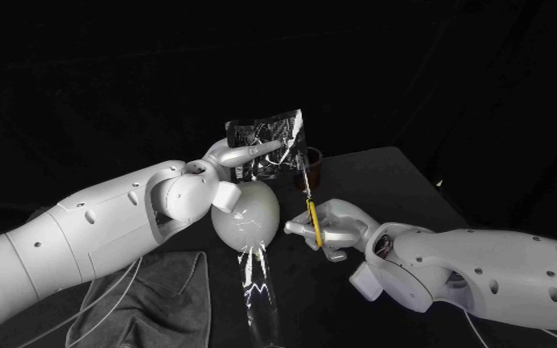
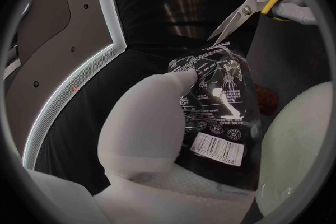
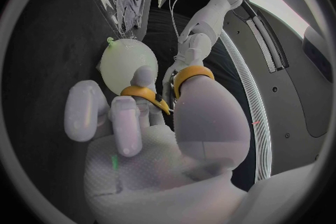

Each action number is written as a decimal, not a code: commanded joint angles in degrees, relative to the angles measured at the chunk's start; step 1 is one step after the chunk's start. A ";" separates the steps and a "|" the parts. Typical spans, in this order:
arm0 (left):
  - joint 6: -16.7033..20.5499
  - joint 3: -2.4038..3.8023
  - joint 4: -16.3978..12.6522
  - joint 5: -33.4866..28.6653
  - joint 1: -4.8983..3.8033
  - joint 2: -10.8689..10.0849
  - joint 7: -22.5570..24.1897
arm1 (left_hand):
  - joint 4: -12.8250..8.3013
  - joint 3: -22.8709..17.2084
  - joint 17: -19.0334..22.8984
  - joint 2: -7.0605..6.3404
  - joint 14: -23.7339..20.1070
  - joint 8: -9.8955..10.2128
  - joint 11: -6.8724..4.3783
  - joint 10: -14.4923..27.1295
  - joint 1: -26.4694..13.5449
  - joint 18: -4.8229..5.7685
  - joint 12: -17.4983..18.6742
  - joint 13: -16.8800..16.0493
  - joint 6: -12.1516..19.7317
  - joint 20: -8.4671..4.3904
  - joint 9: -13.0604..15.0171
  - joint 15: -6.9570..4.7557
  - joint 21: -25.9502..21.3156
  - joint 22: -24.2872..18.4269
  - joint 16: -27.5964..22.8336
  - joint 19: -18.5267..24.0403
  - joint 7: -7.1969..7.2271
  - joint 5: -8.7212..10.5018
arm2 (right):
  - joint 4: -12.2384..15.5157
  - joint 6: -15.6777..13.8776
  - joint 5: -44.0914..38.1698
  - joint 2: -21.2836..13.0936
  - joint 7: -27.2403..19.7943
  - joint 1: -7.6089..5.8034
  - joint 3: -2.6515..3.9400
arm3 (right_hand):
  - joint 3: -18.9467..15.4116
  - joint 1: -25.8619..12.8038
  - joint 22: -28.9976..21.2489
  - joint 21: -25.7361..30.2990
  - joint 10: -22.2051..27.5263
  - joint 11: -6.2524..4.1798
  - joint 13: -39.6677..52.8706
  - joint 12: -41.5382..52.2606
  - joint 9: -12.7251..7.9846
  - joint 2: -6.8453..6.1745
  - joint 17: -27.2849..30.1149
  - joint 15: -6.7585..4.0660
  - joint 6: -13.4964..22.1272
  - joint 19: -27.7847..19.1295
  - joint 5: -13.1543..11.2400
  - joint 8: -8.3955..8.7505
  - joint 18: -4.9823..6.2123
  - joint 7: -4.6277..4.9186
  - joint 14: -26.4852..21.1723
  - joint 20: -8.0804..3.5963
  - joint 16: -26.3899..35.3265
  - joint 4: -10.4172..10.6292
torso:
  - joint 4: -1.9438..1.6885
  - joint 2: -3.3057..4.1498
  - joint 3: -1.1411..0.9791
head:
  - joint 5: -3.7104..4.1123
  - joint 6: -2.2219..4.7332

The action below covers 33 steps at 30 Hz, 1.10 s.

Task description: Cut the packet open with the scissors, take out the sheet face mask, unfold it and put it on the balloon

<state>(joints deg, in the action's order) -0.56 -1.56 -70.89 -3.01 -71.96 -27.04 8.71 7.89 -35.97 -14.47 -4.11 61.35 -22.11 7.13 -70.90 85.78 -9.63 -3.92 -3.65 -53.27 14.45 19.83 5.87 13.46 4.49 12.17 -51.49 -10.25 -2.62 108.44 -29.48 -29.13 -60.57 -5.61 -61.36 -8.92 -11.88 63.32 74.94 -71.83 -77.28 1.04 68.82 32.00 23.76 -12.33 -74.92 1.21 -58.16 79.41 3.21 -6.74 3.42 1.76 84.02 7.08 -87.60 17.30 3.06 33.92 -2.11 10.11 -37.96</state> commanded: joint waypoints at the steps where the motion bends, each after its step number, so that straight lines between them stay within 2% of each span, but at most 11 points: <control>1: -0.10 0.10 0.23 0.04 -0.09 0.21 1.41 | -0.03 -0.09 -0.05 0.67 0.25 -0.20 -0.02 -0.35 -0.12 -0.86 0.22 -0.06 -0.12 -0.11 4.62 -0.21 0.24 0.06 -0.38 -0.43 -0.24 -0.16 | 0.41 0.32 0.06 -0.09 -0.60 0.05 0.03 | -0.71 -0.55 8.21 0.06 -8.79 4.52 5.24 41.81 -0.40 -0.35 -10.35 0.07 34.73 0.12 -0.06 0.45 0.78 9.37 4.70 0.12 -0.04 -0.03 | 0.04 0.03 0.03 | -0.03 -0.02; 4: 0.23 0.11 0.50 -0.15 -0.09 0.29 1.88 | -0.12 -0.15 -0.07 0.69 0.29 -0.22 -0.04 -0.40 -0.22 -0.86 0.21 -0.06 -0.13 -0.12 4.67 -0.23 0.27 0.07 -0.38 -0.46 -0.23 -0.16 | 0.78 0.48 0.00 -0.24 -0.47 0.39 0.00 | -1.51 -0.59 8.08 0.41 -8.65 4.47 4.85 41.39 -1.09 -1.30 -9.87 0.04 35.64 -0.08 0.04 0.80 0.88 9.29 4.56 0.15 0.21 0.00 | 0.08 0.05 0.04 | -0.05 -0.06; 8: 0.50 0.16 0.72 -0.40 -0.11 0.29 2.32 | -0.19 -0.22 -0.08 0.73 0.31 -0.24 -0.05 -0.42 -0.25 -0.87 0.21 -0.06 -0.13 -0.13 4.69 -0.24 0.29 0.07 -0.39 -0.48 -0.22 -0.17 | 0.94 1.03 -0.40 -0.31 -0.17 1.25 -0.04 | -3.53 -0.85 7.66 1.55 -7.92 4.29 2.79 39.14 -2.84 -3.56 -8.90 -0.08 38.09 -0.75 0.39 1.67 1.14 9.06 4.26 0.10 0.75 -0.02 | 0.12 0.06 0.03 | 0.01 -0.10; 12: 0.67 0.25 0.93 -0.57 -0.30 0.26 2.54 | -0.22 -0.24 -0.09 0.74 0.31 -0.24 -0.05 -0.42 -0.25 -0.87 0.21 -0.06 -0.13 -0.14 4.70 -0.24 0.30 0.08 -0.39 -0.48 -0.21 -0.16 | 0.91 1.31 -0.73 -0.21 0.13 2.05 -0.06 | -4.46 -1.25 7.31 2.46 -7.20 4.13 1.03 37.12 -3.62 -4.61 -8.36 -0.23 39.86 -1.29 0.81 2.27 1.34 8.91 4.08 -0.01 1.08 0.09 | 0.03 -0.03 -0.05 | 0.01 -0.24; 19: 0.59 0.33 0.89 -0.66 -0.67 0.15 2.53 | -0.22 -0.24 -0.09 0.74 0.31 -0.24 -0.05 -0.42 -0.25 -0.87 0.21 -0.06 -0.13 -0.14 4.70 -0.24 0.30 0.08 -0.39 -0.48 -0.21 -0.16 | 0.55 1.67 -1.25 -0.03 0.52 2.97 -0.07 | -4.94 -1.52 7.05 3.10 -6.64 3.85 -0.36 35.46 -5.17 -5.01 -7.83 -0.46 42.67 -1.66 1.09 3.10 1.47 8.63 3.89 -0.17 1.43 0.11 | 0.06 -0.05 -0.06 | -0.06 -0.35; 33: 0.36 0.35 -0.08 -0.68 -0.80 -0.48 2.12 | -0.33 -0.31 -0.10 0.74 0.32 -0.25 -0.07 -0.44 -0.30 -0.87 0.22 -0.06 -0.13 -0.16 4.73 -0.25 0.32 0.08 -0.40 -0.50 -0.20 -0.16 | -0.89 1.95 -1.83 0.21 0.64 3.22 -0.04 | -4.98 -1.69 7.03 3.13 -6.70 3.54 -0.45 35.28 -5.32 -5.08 -7.92 -0.70 43.58 -1.65 1.24 3.19 1.46 8.45 3.92 -0.37 1.42 0.09 | -0.06 0.02 -0.04 | 0.01 -0.42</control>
<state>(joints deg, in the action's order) 0.08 -1.32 -70.72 -3.20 -72.63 -27.55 10.17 7.64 -36.22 -14.50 -3.90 61.35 -22.05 7.08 -70.95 85.37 -9.83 -3.92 -3.64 -53.16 14.24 19.83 5.88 13.46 4.49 11.96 -51.71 -10.14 -2.42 107.56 -28.77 -29.81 -60.45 -4.71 -58.17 -9.00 -16.66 61.77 74.95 -68.87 -77.28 1.04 68.27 32.01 18.49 -14.61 -74.91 0.80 -58.17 78.05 4.21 -3.74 4.38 1.76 84.03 6.78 -86.42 17.40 3.02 33.93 -2.14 10.17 -38.34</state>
